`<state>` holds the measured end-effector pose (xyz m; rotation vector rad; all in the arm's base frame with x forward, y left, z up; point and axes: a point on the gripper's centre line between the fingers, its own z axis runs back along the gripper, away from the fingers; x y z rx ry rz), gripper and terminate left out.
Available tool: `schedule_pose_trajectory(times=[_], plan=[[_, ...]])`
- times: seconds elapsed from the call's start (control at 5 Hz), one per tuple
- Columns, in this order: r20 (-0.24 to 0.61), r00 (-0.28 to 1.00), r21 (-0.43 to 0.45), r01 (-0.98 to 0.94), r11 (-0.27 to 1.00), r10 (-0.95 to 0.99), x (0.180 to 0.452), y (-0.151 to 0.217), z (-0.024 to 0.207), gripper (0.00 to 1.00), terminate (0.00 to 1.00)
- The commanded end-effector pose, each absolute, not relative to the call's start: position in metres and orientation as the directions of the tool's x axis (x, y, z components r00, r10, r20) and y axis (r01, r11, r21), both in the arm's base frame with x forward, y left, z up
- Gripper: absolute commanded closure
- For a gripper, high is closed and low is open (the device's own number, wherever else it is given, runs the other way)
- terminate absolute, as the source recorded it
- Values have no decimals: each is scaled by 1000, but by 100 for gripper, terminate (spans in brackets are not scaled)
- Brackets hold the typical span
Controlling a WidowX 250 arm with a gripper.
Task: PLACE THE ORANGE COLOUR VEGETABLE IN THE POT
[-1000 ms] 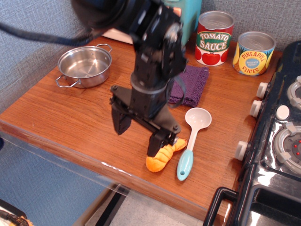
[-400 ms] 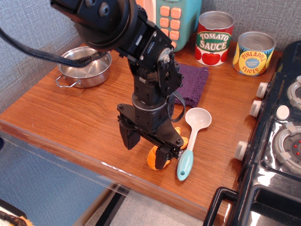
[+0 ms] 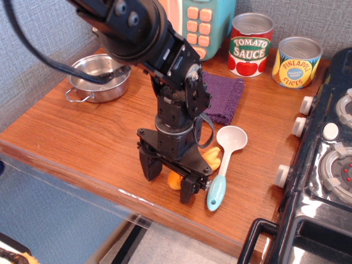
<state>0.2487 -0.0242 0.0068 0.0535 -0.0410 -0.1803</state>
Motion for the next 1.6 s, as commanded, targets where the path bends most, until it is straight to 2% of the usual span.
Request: schedule_pose_trajectory(times=[0.0,0.2,0.4,0.6,0.8,1.0,1.4], plan=[[22,987,64,159,985,-160,263,-19,4,0,0],[29,989,44,147,988,-148,267,-18,0,100,0],[35,990,40,135,990,-137,270,-17,2,100,0],[91,988,18,124,992,-125,278,-16,23,100,0],[237,971,-11,7,1000,-4,300,4,73,100,0],[287,927,-52,-236,970,241,337,50,94,100,0],[267,888,1,-389,921,374,375,98,92,100,0]])
